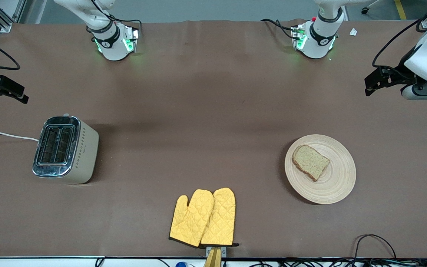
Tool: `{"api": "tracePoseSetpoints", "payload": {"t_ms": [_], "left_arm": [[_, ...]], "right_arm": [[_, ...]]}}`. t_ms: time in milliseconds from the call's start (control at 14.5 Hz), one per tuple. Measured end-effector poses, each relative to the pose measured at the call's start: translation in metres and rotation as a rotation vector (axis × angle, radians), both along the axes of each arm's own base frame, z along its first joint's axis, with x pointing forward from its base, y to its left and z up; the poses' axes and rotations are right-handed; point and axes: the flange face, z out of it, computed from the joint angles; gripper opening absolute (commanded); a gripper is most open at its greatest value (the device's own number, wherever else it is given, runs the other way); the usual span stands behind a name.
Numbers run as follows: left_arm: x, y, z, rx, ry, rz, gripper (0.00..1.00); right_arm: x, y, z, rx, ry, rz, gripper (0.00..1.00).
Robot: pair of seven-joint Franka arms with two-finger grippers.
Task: Move plate and put bread in toaster
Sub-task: 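Lower the left gripper toward the wooden plate's rim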
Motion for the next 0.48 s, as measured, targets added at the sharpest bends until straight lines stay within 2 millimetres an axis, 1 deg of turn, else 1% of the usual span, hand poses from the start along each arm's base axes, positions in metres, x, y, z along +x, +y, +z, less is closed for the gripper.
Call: {"api": "tracePoseSetpoints", "payload": {"t_ms": [138,207,276,346,484], "left_arm": [[0.006,0.005,-0.008,-0.015,0.013,0.011,1.0],[0.013,0.01,-0.015,-0.039,0.014,0.023,1.0],[0.024,0.019,-0.026,-0.071,0.01,0.044,1.0],[0.037,0.032,-0.04,-0.109,0.012,0.072,1.0],[0.064,0.053,-0.078,-0.167,0.022,0.108,1.0]], "right_arm": [[0.0,0.0,0.0,0.0,0.0,0.0,1.0],[0.0,0.0,0.0,0.0,0.0,0.0,1.0],[0.0,0.0,0.0,0.0,0.0,0.0,1.0],[0.0,0.0,0.0,0.0,0.0,0.0,1.0],[0.0,0.0,0.0,0.0,-0.001,0.0,1.0]]}}
